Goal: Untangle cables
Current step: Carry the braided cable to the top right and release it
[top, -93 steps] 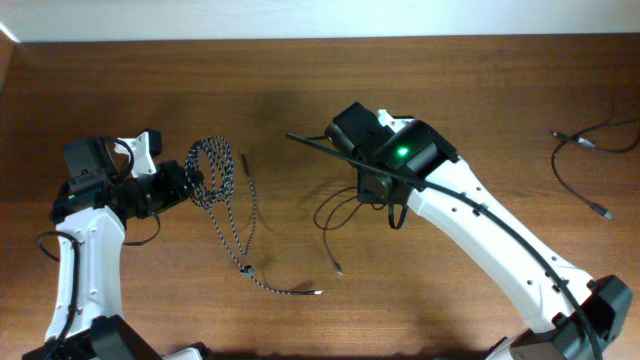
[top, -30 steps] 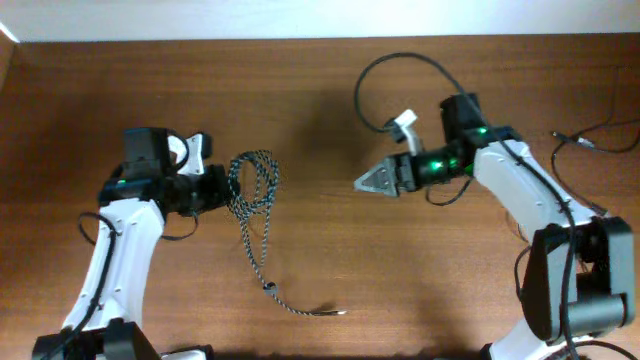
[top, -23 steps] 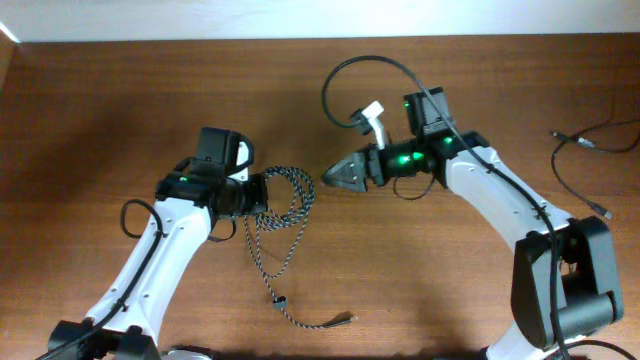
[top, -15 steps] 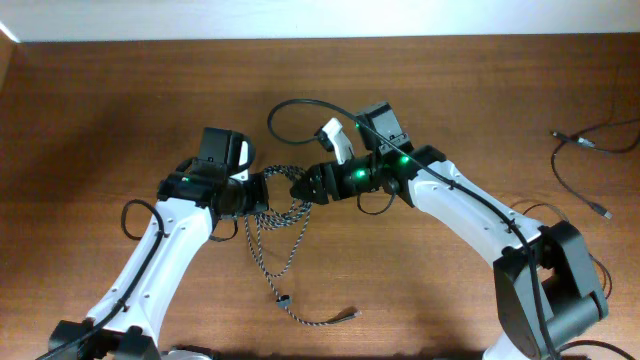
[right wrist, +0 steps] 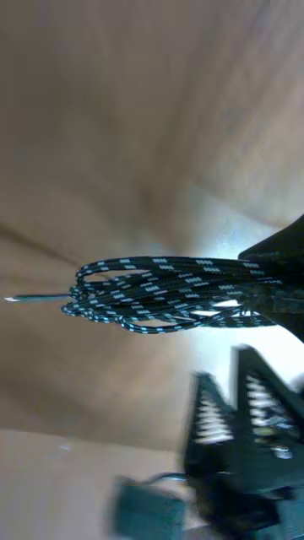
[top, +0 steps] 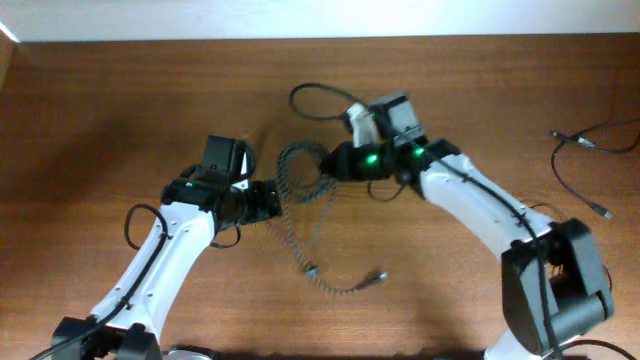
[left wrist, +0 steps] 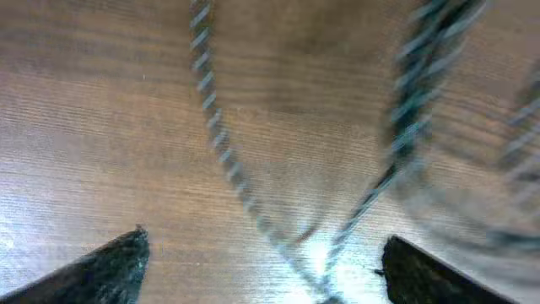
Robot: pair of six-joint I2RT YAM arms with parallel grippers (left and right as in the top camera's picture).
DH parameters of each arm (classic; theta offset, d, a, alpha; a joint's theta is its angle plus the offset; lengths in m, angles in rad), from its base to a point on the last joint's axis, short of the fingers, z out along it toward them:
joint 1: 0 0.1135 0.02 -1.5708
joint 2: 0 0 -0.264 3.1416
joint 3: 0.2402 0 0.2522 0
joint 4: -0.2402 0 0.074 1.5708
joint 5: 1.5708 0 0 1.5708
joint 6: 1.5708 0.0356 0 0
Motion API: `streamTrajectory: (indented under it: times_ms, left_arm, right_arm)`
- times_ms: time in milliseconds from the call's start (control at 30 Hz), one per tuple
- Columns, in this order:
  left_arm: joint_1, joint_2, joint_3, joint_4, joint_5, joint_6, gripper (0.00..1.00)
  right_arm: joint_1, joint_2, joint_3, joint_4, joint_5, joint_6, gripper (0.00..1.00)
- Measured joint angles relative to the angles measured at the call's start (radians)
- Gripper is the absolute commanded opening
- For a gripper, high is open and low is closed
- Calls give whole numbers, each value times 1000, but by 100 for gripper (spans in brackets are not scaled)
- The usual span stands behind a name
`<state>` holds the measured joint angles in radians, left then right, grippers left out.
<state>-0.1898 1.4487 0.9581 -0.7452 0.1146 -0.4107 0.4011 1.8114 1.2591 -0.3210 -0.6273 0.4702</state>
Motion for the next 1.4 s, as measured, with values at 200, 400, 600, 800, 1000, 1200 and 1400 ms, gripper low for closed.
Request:
streamTrajectory:
  times_ms: [200,400,600,800,1000,1200,1400]
  left_arm:
    - [0,0,-8,42,0,-2,99]
    - [0,0,-9,53,0,-2,99]
    - [0,0,-10,54,0,-2,99]
    - [0,0,-10,54,0,-2,99]
    - [0,0,-10,54,0,-2,99]
    - [0,0,-10,53,0,-2,100]
    - [0,0,-10,53,0,-2,99]
  right_arm:
    - [-393,5,463,-51,113,5,4]
    - [-576,140,494,37,314,28,4]
    - [-576,380,493,-4,430,31,18]
    - [-591,380,493,-84,538,31,83]
    - [-592,380,493,-185,600,24,95]
    - [-592,135,491,-217,409,-124,96]
    - [-525,-333,504,-376,329,-138,96]
